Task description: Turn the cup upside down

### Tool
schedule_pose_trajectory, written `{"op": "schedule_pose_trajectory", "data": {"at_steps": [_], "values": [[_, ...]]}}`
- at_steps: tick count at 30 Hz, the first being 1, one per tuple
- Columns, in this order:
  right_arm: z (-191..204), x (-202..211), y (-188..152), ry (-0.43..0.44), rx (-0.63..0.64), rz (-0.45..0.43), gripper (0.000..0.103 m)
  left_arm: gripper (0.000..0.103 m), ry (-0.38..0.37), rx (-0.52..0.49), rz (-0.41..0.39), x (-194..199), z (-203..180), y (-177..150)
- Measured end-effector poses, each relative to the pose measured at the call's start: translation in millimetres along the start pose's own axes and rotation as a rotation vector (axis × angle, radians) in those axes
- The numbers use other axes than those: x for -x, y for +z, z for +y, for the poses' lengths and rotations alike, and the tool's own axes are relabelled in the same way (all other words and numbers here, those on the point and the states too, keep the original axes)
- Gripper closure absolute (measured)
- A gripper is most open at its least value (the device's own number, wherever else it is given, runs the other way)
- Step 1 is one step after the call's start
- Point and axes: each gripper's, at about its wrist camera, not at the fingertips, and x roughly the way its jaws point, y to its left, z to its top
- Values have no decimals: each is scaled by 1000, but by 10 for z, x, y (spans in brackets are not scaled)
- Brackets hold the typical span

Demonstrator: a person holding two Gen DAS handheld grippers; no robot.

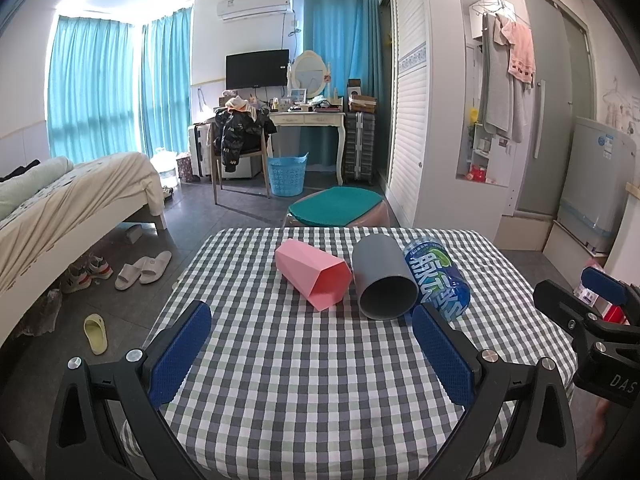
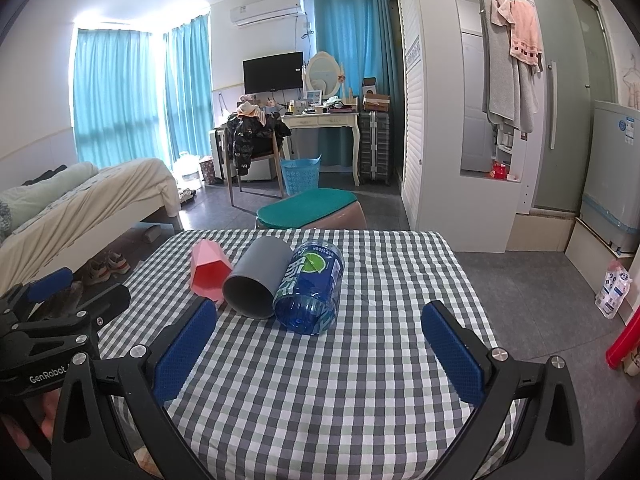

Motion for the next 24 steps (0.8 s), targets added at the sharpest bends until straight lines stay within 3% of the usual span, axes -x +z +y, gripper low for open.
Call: {"op": "schedule_pose_trajectory", "data": {"at_steps": [5, 13, 21, 24], "values": [[8, -6, 13, -2, 2, 0, 0, 0, 4, 12, -1, -33, 61, -7], [370, -186, 216, 11, 48, 8, 0, 0, 115, 77, 43, -313, 624, -28], [893, -992, 345, 51, 97, 74, 3, 0, 167, 155, 108, -678, 1246, -189], [929, -1332, 302, 40, 96, 120, 15, 0, 172, 170, 126, -824, 1385, -257]]}}
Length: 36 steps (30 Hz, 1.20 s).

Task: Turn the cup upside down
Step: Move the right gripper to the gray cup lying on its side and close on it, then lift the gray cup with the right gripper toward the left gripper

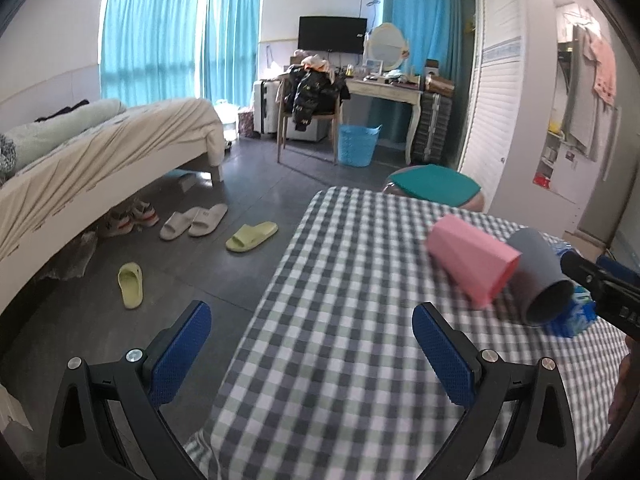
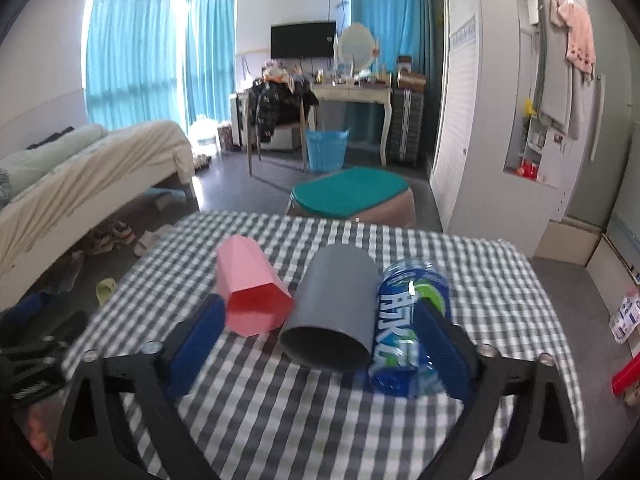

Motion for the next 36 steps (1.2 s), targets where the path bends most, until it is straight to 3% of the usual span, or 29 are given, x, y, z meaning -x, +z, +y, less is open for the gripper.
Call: {"op": "schedule_pose_trajectory", "data": {"at_steps": [2, 8, 19, 25, 36], "values": [[13, -187, -11, -6, 1, 33, 22, 0, -4, 6, 11, -88, 33, 3], [99, -514, -75, -22, 29, 80, 28, 0, -31, 18, 41, -289, 88, -10], [81, -812, -136, -134, 54, 139, 28, 0, -55, 37, 78, -411, 109, -39], [114, -835, -158, -172, 101, 150, 29, 0, -58, 39, 74, -418, 114, -12], [271, -386, -416, -114, 86, 187, 30, 0, -95, 47, 36, -178, 106, -15]]}}
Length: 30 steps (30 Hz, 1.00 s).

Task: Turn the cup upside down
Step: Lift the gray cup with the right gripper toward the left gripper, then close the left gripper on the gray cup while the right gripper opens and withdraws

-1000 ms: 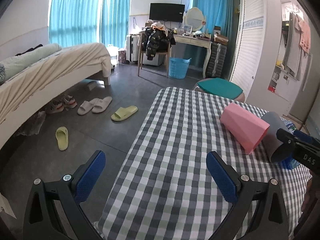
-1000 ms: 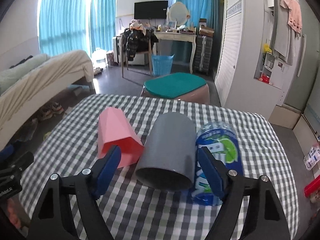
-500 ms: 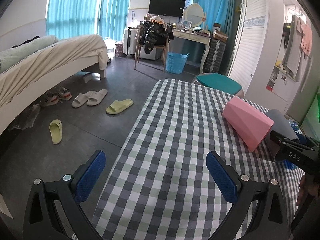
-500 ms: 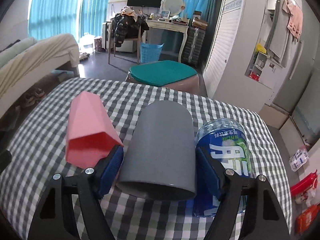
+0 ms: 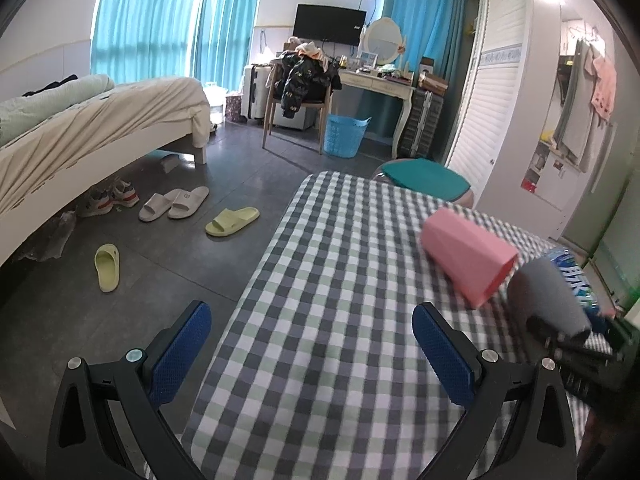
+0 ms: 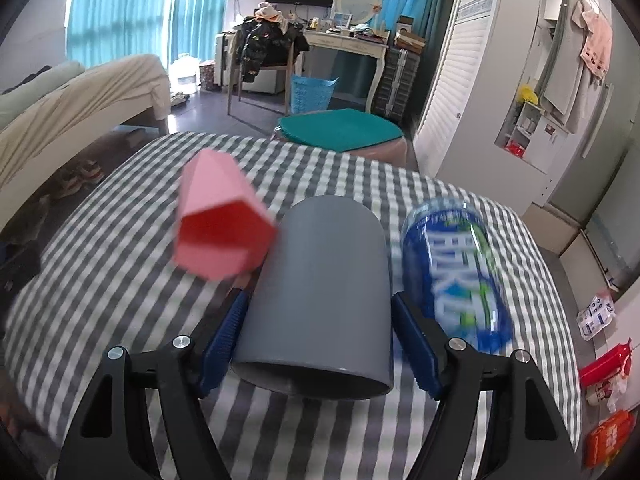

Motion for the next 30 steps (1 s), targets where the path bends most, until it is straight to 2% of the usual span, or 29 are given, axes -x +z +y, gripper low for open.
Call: {"op": "schedule_pose_trajectory", "data": {"at_steps": [10, 16, 18, 20, 25, 27, 30], "values": [[227, 647, -528, 59, -8, 41, 30, 0, -40, -31, -52, 474, -146, -44], [277, 758, -662, 89, -16, 49, 30, 0, -17, -55, -69, 673, -185, -70], [242, 839, -645, 90, -13, 29, 29, 0, -1, -61, -67, 712, -207, -69], [210, 979, -606, 109, -4, -8, 22, 0, 10, -66, -66, 750, -241, -53], [-34, 1334, -551, 177, -27, -74, 21, 0, 22, -98, -72, 836, -393, 9], [-175, 1459, -523, 177, -27, -108, 15, 0, -2, -90, -46, 827, -474, 40], [-439, 1549, -526, 152, -30, -138, 14, 0, -46, -85, 22, 774, -655, 62]]}}
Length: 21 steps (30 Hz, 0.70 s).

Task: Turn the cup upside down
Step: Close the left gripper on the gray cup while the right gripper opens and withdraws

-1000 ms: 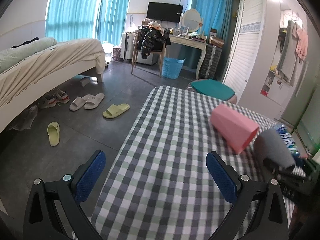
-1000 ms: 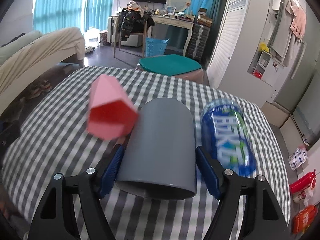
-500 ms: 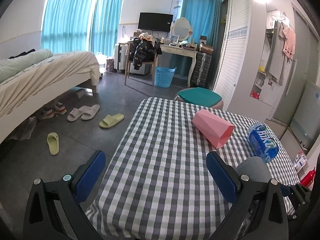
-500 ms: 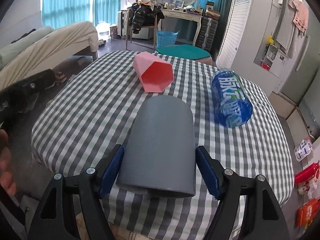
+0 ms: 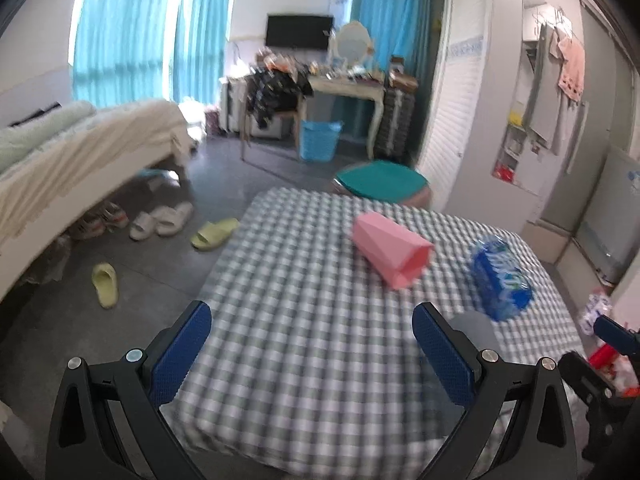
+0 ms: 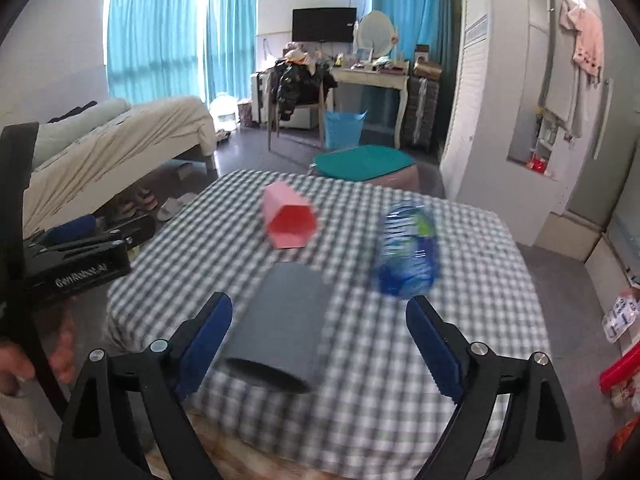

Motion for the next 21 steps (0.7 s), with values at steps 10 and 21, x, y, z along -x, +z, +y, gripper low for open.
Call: {"op": "schedule_pose_trajectory", "data": {"at_steps": [10, 21], "values": [[-978, -103, -132, -43, -137, -3, 14, 0, -96, -72, 214, -361, -845, 221], [-1429, -378, -25, 4, -218, -2, 14, 1, -68, -195, 451, -912, -1320, 208]]}}
